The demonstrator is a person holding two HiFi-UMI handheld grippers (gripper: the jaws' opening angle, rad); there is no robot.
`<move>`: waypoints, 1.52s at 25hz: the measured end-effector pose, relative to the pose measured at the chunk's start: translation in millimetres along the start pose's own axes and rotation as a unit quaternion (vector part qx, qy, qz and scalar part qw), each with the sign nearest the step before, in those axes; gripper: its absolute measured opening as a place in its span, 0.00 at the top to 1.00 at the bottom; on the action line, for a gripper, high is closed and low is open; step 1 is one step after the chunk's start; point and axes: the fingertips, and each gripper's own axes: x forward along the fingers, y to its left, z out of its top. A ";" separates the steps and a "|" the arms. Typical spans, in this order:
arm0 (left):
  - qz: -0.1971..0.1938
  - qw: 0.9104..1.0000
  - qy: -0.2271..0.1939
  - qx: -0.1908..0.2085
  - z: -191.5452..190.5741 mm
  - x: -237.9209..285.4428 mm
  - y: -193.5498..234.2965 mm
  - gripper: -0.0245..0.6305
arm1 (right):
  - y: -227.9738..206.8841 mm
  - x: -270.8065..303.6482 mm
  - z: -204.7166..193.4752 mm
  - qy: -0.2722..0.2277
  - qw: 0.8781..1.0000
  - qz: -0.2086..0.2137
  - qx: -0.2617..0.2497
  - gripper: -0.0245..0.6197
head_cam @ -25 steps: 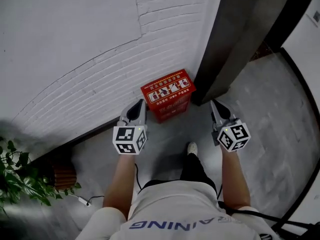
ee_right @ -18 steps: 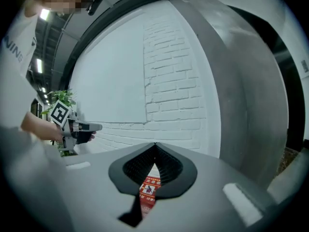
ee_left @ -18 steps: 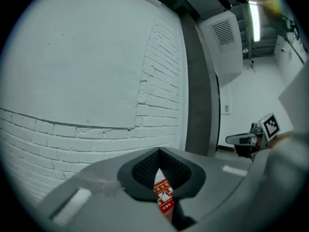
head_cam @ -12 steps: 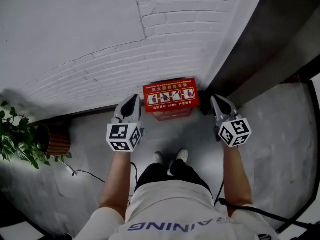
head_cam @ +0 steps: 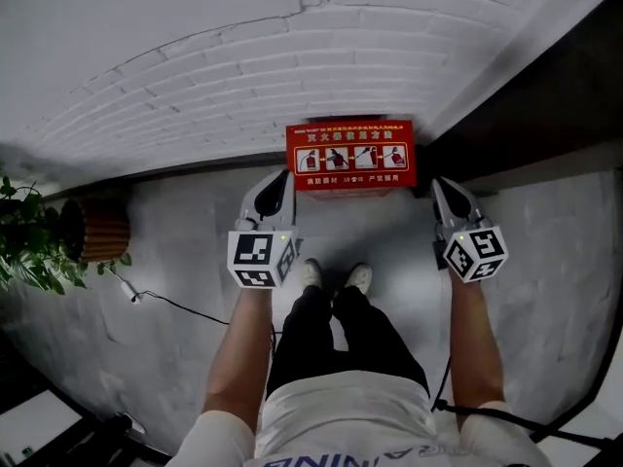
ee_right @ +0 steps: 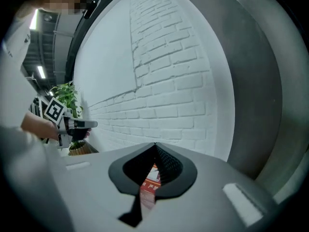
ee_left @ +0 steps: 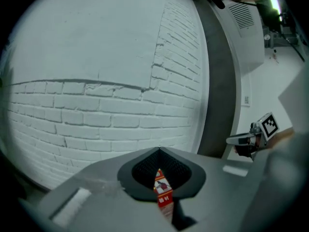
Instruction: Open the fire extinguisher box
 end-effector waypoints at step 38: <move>-0.040 0.996 0.070 -0.024 -205.4 65.6 -15.2 0.95 | -77.0 78.5 -223.2 0.088 0.996 0.009 -0.001 0.83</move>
